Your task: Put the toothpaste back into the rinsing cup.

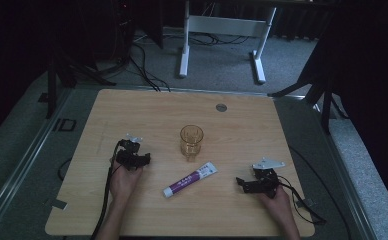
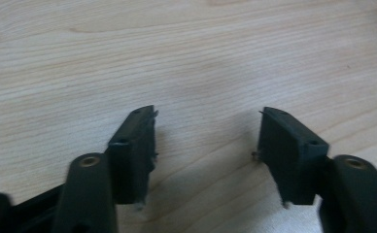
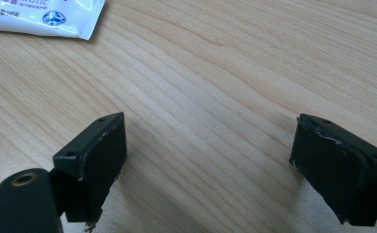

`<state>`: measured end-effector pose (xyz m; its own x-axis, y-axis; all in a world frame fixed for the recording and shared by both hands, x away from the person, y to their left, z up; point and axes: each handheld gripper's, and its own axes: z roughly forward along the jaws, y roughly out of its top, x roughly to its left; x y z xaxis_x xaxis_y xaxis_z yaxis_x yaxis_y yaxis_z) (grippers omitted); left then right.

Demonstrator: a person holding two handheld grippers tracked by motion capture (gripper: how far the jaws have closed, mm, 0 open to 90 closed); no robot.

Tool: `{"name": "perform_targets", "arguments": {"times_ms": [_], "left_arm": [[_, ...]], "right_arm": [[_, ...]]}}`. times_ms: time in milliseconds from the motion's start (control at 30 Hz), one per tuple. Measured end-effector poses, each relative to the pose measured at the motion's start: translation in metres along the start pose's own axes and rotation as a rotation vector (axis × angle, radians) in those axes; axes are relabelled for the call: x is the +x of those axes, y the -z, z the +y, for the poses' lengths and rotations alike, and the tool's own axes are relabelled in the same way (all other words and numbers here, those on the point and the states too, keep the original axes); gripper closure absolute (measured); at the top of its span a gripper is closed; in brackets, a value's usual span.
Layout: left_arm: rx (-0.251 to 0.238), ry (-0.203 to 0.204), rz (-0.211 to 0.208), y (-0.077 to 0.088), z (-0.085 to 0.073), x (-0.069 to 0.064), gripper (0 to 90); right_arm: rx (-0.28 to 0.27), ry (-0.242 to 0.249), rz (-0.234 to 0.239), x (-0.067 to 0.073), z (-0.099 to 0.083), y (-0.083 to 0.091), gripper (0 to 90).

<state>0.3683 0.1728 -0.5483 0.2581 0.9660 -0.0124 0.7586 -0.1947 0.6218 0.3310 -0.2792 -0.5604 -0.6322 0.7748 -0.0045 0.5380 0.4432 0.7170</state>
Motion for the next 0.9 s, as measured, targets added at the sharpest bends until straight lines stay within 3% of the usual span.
{"name": "perform_targets", "arguments": {"times_ms": [67, 200, 233, 300, 567, 900], "left_arm": [[0.015, -0.014, -0.010, 0.000, 0.002, 0.001, 42.2], [-0.002, -0.020, -0.018, 0.000, 0.002, 0.002, 45.2], [-0.002, -0.020, -0.018, 0.000, 0.002, 0.002, 53.5], [0.012, -0.011, -0.009, 0.003, 0.001, 0.002, 55.0], [-0.002, 0.014, -0.045, 0.012, 0.002, 0.001, 53.3], [-0.033, -0.006, -0.073, 0.029, 0.008, -0.004, 51.2]], "right_arm": [[0.000, 0.000, 0.000, 0.000, 0.000, 0.000, 12.6], [0.000, 0.000, 0.000, 0.000, 0.000, 0.000, 12.6], [0.000, 0.000, 0.000, 0.000, 0.000, 0.000, 12.6], [0.000, 0.000, 0.000, 0.000, 0.000, 0.000, 12.7], [0.000, 0.000, 0.000, 0.000, 0.000, 0.000, 12.6], [0.000, 0.000, 0.000, 0.000, 0.000, 0.000, 12.6]]}}
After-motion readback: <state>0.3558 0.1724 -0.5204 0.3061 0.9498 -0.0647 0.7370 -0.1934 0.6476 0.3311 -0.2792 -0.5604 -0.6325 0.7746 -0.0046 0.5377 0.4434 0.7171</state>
